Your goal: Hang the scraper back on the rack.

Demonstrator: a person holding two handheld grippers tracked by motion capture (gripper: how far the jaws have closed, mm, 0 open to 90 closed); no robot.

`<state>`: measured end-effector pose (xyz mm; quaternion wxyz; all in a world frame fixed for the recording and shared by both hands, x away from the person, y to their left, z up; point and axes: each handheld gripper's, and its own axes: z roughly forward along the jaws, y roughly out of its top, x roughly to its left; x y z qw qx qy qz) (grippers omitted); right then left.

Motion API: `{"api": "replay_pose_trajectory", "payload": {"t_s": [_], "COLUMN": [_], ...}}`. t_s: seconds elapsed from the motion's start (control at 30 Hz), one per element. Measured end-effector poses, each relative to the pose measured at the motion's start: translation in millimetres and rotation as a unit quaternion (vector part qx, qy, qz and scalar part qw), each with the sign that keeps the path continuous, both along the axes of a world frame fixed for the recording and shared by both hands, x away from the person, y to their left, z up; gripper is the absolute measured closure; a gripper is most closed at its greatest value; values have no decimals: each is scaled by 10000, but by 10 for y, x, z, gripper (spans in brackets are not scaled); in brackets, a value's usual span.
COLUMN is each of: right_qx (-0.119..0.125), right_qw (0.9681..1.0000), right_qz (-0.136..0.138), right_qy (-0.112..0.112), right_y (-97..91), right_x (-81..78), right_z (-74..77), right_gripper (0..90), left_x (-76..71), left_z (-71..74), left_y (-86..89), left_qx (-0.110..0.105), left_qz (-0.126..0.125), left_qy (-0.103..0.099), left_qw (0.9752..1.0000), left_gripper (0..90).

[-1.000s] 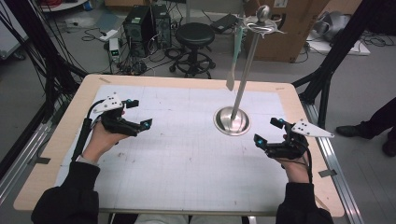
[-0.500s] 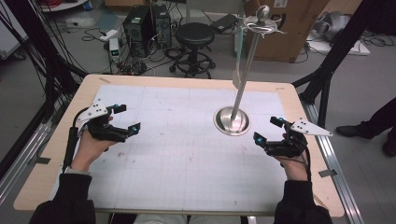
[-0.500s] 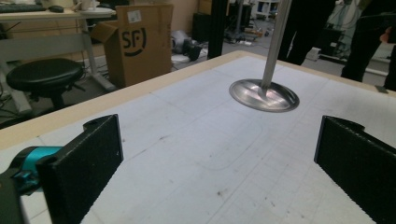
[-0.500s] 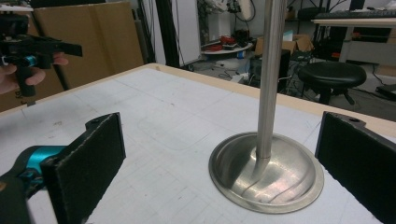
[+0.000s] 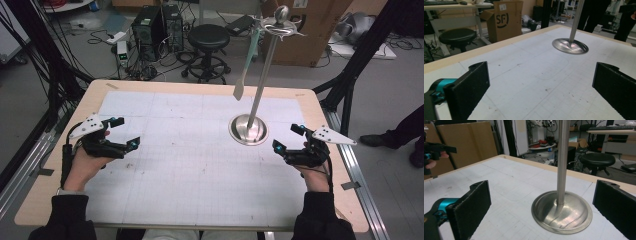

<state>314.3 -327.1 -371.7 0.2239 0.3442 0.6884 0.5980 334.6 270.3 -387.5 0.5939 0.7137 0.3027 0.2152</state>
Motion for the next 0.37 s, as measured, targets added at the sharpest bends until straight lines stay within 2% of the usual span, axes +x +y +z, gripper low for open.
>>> {"api": "replay_pose_trajectory", "payload": {"t_s": [0.37], "right_qx": [51], "right_qw": [10000], "right_qz": [-54], "right_qy": [-45], "right_y": [9], "right_x": [-8], "right_z": [11], "right_gripper": [7], "left_x": [-22], "left_z": [-12], "left_y": [26], "left_qx": [-78], "left_qz": [-12], "left_qy": [41], "left_qw": [10000], "left_gripper": [17]}}
